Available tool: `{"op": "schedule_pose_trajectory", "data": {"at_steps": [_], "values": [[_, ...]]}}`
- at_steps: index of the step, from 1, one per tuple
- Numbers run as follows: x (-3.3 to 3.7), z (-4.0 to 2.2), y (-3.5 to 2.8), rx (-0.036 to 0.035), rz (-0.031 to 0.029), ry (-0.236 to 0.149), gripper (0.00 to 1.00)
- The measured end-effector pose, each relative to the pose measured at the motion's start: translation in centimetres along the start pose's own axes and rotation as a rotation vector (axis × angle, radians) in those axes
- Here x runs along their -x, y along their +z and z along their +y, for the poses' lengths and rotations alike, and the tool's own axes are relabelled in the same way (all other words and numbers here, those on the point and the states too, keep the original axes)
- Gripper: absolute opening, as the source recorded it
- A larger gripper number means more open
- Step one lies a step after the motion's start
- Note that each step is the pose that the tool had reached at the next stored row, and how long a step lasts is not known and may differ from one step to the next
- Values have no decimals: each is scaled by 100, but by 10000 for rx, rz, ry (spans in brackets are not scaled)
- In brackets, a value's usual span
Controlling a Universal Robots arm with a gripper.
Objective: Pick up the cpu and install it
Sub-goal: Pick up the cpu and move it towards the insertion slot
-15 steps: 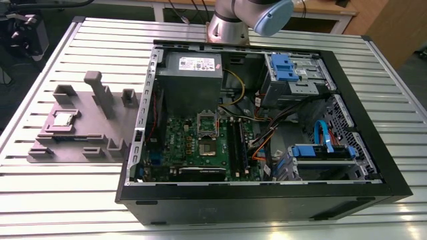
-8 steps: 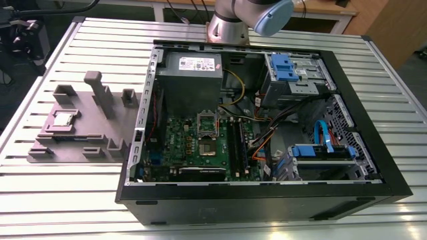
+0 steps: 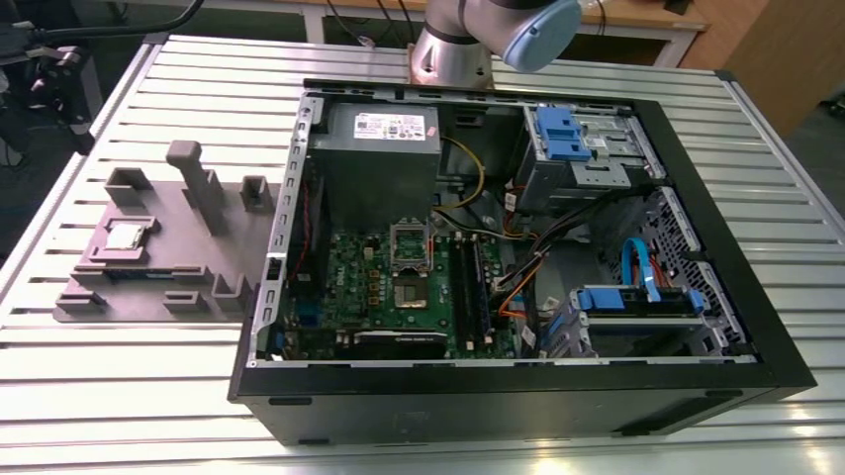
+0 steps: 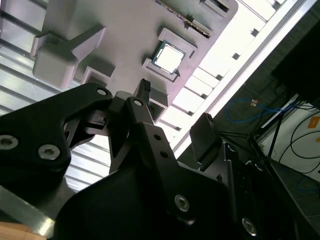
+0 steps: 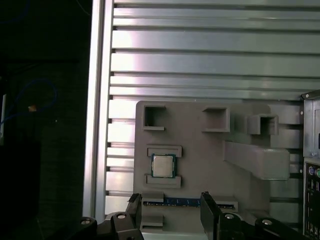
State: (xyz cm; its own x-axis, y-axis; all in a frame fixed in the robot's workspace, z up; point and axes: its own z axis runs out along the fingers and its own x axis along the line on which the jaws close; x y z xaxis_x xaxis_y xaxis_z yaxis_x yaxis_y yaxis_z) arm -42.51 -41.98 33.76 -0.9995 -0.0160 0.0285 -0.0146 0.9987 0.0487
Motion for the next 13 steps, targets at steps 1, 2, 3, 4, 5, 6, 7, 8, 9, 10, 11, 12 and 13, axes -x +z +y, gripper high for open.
{"op": "schedule_pose_trajectory", "data": {"at_steps": [1, 2, 3, 4, 5, 6, 7, 8, 9, 10, 11, 12, 13], "values": [[0, 0, 1, 0, 0, 0, 59], [0, 0, 1, 0, 0, 0, 59], [0, 0, 2, 0, 0, 0, 59], [0, 0, 3, 0, 0, 0, 59], [0, 0, 5, 0, 0, 0, 59], [0, 0, 6, 0, 0, 0, 59], [0, 0, 8, 0, 0, 0, 59], [0, -2, 15, 2, -4, 0, 59], [0, -6, 20, 2, -2, -1, 59], [1, -10, 24, 0, 1, -1, 59], [1, -14, 32, 0, 3, -1, 59], [1, -18, 41, 2, 3, 0, 59], [1, -20, 50, 2, 5, 1, 59]]}}
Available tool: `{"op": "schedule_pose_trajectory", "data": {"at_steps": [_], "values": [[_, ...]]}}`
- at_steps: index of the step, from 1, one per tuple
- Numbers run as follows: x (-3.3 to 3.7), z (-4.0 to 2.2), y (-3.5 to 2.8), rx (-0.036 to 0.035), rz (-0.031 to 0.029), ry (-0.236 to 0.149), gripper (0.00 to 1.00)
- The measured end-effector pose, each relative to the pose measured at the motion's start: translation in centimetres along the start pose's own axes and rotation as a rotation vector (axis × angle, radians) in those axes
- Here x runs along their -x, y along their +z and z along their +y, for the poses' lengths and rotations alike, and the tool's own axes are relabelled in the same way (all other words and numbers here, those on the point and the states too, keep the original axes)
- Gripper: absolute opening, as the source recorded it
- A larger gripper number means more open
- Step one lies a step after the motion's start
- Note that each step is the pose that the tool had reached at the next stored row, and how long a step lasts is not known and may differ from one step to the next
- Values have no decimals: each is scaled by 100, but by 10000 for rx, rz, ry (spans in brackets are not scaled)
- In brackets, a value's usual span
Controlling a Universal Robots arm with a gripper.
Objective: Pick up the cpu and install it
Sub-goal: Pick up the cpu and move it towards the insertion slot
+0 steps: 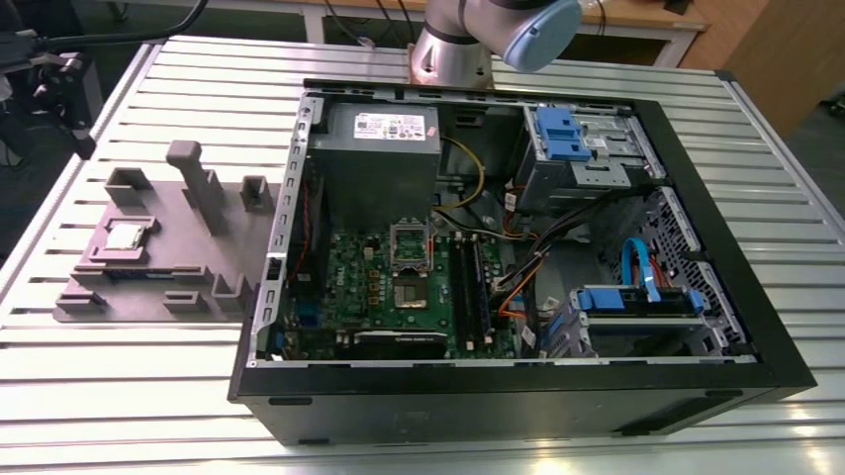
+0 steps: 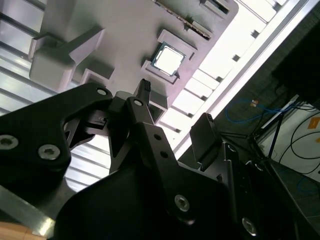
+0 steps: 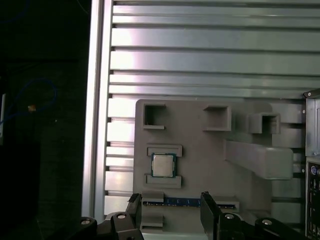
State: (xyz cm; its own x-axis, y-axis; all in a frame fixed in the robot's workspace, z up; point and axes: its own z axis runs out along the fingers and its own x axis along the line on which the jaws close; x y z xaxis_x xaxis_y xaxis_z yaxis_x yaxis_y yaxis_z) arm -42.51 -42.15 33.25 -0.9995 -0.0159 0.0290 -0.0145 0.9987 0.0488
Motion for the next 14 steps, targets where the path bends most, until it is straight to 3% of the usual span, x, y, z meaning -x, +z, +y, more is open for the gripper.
{"op": "schedule_pose_trajectory", "data": {"at_steps": [14], "values": [[2, -11, 71, -1, 3, 0, 59]]}}
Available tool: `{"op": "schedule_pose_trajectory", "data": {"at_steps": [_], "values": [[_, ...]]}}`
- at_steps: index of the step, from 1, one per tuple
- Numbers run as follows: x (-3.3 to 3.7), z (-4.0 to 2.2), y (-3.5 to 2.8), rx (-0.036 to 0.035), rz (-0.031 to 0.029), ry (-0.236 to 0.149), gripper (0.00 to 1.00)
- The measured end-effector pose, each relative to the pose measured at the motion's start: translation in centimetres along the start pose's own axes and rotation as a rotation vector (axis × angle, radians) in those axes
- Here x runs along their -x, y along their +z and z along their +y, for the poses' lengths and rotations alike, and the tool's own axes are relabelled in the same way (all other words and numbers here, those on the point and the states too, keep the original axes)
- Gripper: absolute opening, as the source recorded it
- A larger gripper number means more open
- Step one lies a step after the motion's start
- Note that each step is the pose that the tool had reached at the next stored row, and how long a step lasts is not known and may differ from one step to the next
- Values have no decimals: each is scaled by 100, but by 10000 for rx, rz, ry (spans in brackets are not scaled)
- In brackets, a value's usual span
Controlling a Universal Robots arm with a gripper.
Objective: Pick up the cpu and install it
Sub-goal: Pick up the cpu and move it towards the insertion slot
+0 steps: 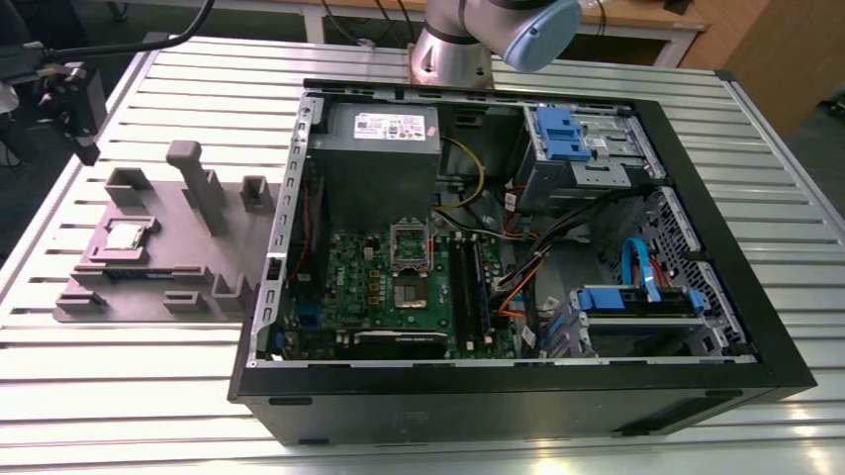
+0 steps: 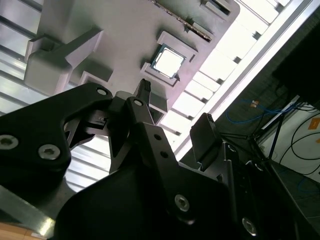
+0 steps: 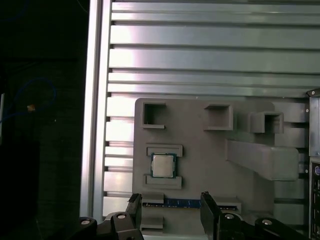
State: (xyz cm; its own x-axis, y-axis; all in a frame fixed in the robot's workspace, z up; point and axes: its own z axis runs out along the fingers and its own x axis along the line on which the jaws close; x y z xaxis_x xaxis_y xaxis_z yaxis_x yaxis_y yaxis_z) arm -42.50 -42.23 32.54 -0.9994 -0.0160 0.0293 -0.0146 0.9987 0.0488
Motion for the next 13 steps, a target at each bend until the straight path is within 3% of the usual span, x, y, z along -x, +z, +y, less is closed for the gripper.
{"op": "schedule_pose_trajectory", "data": {"at_steps": [13], "values": [[1, -3, 31, -1, 1, 0, 59]]}}
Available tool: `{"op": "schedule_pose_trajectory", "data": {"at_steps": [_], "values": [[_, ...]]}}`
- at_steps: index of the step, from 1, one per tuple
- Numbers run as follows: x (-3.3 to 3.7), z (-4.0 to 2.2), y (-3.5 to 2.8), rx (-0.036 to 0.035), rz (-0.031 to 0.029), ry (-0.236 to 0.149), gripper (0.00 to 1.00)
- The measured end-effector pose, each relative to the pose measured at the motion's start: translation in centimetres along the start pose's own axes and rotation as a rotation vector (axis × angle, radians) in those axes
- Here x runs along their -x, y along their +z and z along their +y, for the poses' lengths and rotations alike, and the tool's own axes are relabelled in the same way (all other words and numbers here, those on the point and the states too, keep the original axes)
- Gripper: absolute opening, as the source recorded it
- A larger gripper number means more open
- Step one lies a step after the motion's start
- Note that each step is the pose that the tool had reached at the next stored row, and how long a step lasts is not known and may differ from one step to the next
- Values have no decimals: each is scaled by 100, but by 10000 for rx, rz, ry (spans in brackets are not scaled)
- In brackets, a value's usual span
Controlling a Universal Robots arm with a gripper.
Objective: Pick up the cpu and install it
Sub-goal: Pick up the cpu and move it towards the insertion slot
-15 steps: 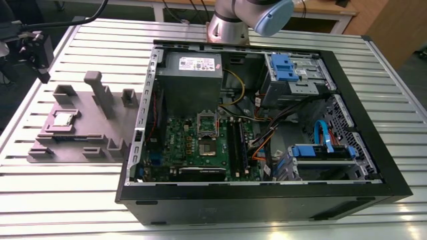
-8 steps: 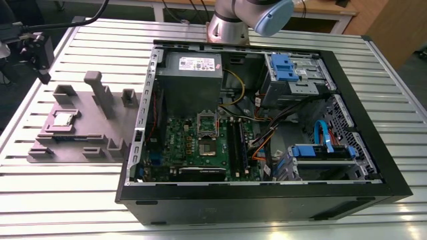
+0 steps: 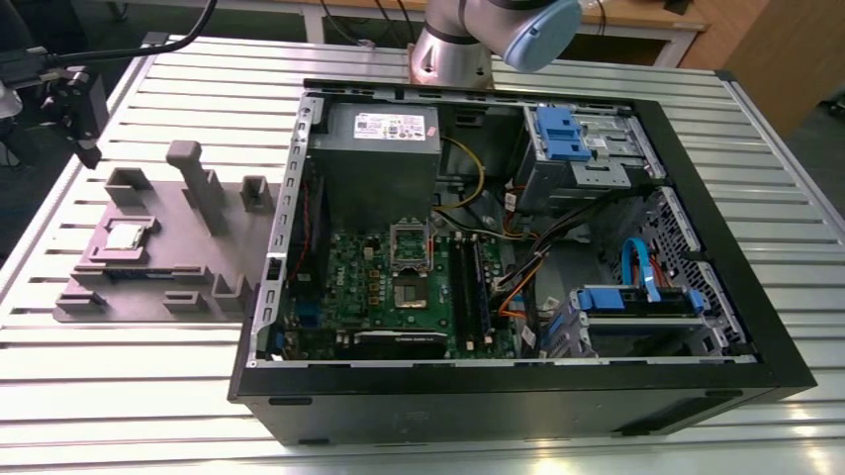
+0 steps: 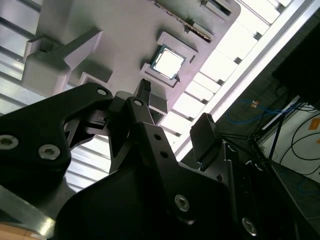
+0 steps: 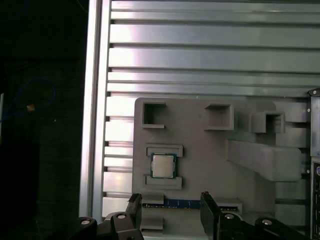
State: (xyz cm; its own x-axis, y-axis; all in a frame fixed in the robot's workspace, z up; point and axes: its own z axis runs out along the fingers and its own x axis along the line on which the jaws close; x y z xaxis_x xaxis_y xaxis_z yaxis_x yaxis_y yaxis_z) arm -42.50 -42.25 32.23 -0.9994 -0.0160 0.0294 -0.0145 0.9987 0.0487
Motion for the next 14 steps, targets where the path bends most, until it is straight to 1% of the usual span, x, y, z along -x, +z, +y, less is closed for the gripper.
{"op": "schedule_pose_trajectory", "data": {"at_steps": [8, 11, 13, 14], "values": [[0, -2, 17, 0, 0, 0, 59], [1, -4, 32, 1, -3, 0, 59], [1, -5, 47, -1, -1, 0, 60], [1, -6, 54, -1, -1, 0, 65]]}}
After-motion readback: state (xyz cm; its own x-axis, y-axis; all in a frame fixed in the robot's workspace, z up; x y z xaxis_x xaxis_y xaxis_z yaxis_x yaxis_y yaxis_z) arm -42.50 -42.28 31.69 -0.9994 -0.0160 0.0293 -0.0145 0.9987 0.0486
